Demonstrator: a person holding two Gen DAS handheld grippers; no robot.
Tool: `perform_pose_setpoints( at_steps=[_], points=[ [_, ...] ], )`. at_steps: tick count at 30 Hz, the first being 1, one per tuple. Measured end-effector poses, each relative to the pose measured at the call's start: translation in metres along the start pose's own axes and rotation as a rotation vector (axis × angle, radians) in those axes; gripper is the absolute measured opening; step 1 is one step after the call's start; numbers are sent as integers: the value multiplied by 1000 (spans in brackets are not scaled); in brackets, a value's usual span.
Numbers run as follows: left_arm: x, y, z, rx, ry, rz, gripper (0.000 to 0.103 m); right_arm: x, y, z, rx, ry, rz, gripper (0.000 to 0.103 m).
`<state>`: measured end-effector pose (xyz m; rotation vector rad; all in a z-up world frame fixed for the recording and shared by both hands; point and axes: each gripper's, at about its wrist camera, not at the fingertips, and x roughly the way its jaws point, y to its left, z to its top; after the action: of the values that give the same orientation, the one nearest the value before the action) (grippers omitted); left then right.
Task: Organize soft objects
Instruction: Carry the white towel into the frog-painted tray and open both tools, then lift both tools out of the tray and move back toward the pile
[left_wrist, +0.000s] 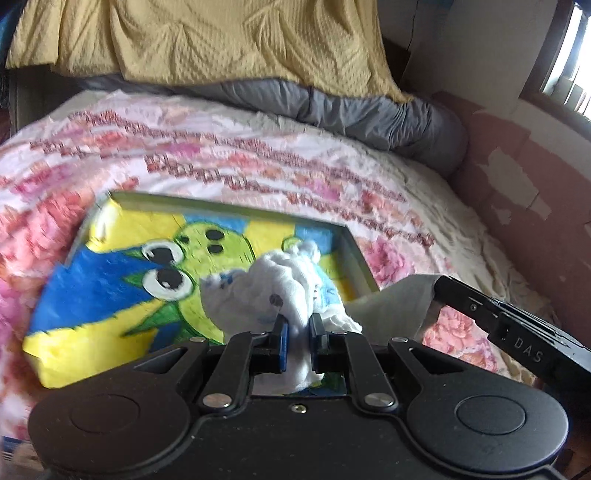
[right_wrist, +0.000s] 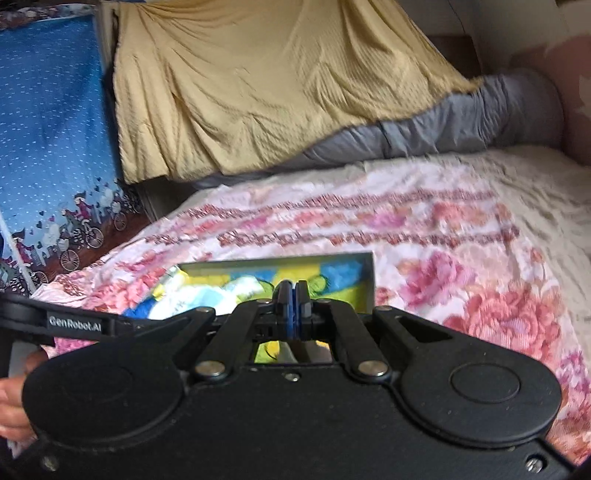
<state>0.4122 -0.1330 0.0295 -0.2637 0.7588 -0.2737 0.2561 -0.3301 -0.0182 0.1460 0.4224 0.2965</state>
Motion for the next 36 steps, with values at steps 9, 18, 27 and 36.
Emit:
perform_pose_setpoints(
  at_steps=[9,18,27,36],
  points=[
    [36,-7,-7,21,52,85,12,30,-26,-29,70,118,19,0],
    [27,-13,-12,41,70,125,34,42,-13,-37,22,180,15,20],
    [-23,-16,-9,51,16,145,47,2,11,-17,3,144,8,48],
    [-107,-17,-12,73,-161,170,79,-65,41,6,-2,46,12,83]
  ],
)
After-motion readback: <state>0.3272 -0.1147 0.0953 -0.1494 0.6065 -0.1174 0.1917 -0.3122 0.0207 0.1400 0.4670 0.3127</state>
